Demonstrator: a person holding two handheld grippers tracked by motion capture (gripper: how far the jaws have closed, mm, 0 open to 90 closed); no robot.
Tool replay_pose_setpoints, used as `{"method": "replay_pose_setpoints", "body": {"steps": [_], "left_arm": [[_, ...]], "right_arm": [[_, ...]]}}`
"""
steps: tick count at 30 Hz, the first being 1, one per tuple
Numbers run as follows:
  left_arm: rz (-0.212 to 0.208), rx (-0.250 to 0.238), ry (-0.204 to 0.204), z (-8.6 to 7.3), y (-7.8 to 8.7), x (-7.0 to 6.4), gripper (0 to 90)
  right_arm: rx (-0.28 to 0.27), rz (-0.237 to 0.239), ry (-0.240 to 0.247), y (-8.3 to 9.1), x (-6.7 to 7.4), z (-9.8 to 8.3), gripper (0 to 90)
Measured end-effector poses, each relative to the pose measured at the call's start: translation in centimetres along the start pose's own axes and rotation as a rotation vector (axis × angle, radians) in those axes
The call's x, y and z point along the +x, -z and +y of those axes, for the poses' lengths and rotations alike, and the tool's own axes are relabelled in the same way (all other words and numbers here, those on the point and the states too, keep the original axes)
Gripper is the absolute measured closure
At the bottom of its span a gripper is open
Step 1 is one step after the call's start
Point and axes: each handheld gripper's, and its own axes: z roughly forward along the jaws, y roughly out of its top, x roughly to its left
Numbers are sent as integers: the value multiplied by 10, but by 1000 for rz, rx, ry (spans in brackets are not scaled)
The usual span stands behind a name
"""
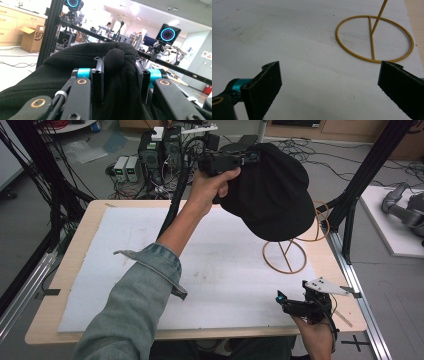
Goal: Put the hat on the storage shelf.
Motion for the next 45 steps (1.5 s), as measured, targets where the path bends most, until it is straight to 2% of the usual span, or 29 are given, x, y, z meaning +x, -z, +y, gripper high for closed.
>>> {"method": "replay_pose_setpoints", "body": {"steps": [11,19,32,40,45], "left_arm": [[-4,9,25,-12,-34,7,672],[-10,23,48,-26,-58,13,672],[4,43,71,-42,-78,20,672],[13,61,59,-52,-91,20,671],[22,78,74,-58,-97,21,670]], "right_arm": [[-3,5,2,0,1,1,48],[-5,6,0,1,-2,1,48],[-11,17,2,0,-1,2,49],[-9,20,0,0,-1,2,48],[-8,21,-1,-1,0,2,48]]}}
